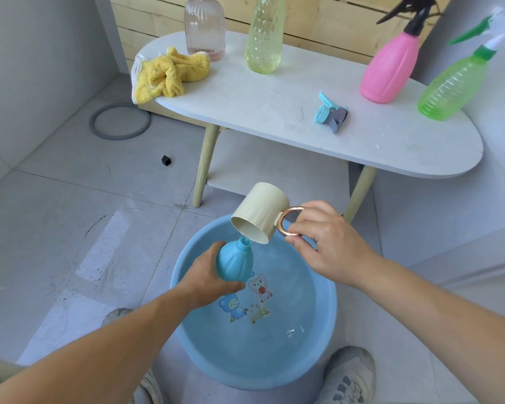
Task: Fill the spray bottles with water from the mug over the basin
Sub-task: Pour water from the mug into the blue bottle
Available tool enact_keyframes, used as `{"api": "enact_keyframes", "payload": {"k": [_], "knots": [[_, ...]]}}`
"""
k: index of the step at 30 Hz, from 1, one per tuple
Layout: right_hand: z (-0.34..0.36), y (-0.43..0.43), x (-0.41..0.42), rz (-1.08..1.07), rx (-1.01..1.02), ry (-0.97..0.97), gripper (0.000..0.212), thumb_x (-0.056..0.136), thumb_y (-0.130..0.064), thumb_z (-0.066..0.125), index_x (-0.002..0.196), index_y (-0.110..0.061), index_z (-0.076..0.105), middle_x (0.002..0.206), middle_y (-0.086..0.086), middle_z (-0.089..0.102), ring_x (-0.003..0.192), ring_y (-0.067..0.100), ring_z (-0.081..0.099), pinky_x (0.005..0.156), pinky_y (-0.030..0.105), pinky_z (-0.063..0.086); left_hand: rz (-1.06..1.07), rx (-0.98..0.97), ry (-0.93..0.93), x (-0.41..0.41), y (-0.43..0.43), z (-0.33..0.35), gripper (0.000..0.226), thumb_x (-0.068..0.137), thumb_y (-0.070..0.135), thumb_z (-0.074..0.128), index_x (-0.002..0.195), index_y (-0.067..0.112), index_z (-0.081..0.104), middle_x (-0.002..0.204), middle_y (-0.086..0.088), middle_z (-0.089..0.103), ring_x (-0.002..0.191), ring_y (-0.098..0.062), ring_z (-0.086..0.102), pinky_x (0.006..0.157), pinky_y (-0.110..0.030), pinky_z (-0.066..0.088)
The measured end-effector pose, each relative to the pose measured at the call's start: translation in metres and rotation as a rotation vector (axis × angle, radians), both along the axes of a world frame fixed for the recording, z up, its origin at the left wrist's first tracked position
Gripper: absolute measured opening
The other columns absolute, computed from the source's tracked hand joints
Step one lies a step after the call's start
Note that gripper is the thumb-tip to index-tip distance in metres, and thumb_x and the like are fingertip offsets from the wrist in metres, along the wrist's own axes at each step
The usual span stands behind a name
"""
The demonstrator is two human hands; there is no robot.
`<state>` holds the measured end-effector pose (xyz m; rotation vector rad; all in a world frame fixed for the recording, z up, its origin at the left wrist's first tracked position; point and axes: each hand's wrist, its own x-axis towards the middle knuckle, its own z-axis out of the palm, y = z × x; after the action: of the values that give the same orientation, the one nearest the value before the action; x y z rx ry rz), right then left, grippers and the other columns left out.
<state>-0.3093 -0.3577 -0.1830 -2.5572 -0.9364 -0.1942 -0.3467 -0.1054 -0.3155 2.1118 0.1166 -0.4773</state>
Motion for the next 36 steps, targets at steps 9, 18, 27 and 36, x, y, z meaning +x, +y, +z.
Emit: {"api": "enact_keyframes", "payload": {"k": [9,18,27,36], "knots": [[-0.001,0.0,0.0,0.047,-0.028,-0.09,0.03,0.094,-0.031,0.051,0.085,-0.012,0.072,0.081,-0.004,0.056,0.101,0.029,0.054,0.089,0.034,0.047,-0.003,0.012,-0.005,0.0,0.0,-0.001,0.088,0.064,0.039,0.091,0.136,0.037,0.04,0.115,0.009,0.059,0.101,-0.011,0.061,0.08,-0.032,0.06],[-0.028,-0.003,0.0,-0.366,0.205,0.274,0.016,0.091,-0.025,0.064,0.079,-0.019,0.073,0.076,-0.008,0.063,0.082,0.013,0.056,0.074,0.023,0.04,0.002,0.004,-0.008,-0.002,0.002,-0.004,0.091,0.061,0.04,0.091,0.136,0.037,0.04,0.116,0.007,0.059,0.102,-0.013,0.062,0.077,-0.032,0.06],[-0.107,-0.016,-0.005,-0.582,0.078,0.645,0.046,0.096,-0.036,0.057,0.064,-0.004,0.049,0.055,-0.002,0.03,0.051,0.013,0.027,0.05,0.03,0.023,0.009,0.018,0.013,-0.004,0.006,-0.012,0.088,0.061,0.04,0.091,0.134,0.038,0.042,0.115,0.009,0.059,0.102,-0.012,0.061,0.079,-0.031,0.059],[-0.146,-0.021,-0.005,-0.468,-0.086,0.653,0.042,0.098,-0.029,0.052,0.059,-0.013,0.049,0.053,0.0,0.042,0.055,0.019,0.036,0.047,0.024,0.025,-0.005,0.011,0.027,-0.007,0.004,-0.019,0.086,0.062,0.04,0.091,0.133,0.039,0.042,0.115,0.011,0.058,0.103,-0.01,0.061,0.078,-0.026,0.056]]}}
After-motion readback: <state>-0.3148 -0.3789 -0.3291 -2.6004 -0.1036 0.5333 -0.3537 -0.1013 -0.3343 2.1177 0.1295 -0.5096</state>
